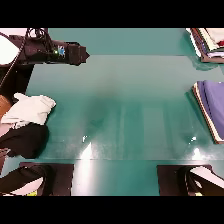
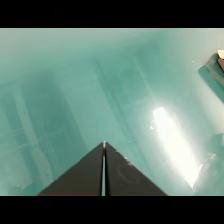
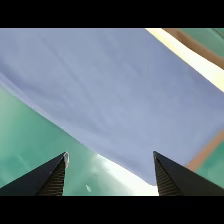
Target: Fold the shirts.
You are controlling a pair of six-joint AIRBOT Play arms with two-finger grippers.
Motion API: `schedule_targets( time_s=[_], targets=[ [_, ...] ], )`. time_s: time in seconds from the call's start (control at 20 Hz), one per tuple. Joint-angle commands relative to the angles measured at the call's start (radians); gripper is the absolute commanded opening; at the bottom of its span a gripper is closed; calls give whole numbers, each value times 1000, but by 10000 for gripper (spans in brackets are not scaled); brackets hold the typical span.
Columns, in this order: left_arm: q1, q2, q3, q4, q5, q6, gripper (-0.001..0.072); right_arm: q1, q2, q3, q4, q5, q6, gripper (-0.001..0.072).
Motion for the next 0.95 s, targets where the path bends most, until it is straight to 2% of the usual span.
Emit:
schedule_targets(
  time_s=[0.0,0.1,0.2,0.25,0.35,0.4,0.5,0.65,0.9],
  targets=[
    [-1,0,0,0,2,-1,25,88,30,35,175,-28,0,621],
    [-1,0,0,-1,-2,-2,25,248,29,84,240,-28,0,618],
    [-1,0,0,-4,14,-1,25,439,29,125,241,-36,0,616],
    [-1,0,0,-4,24,-1,25,531,29,140,241,-51,0,591],
    [-1,0,0,-5,33,-1,25,693,29,160,240,-91,-1,425],
    [-1,0,0,-4,35,-1,25,758,29,169,240,-108,-1,276],
    [-1,0,0,-5,38,-1,25,864,29,187,240,-132,-3,25],
    [-1,0,0,-4,38,-1,25,948,28,201,240,-159,-36,14],
    [-1,0,0,-5,38,-1,25,961,27,200,241,-154,-35,14]
  ],
)
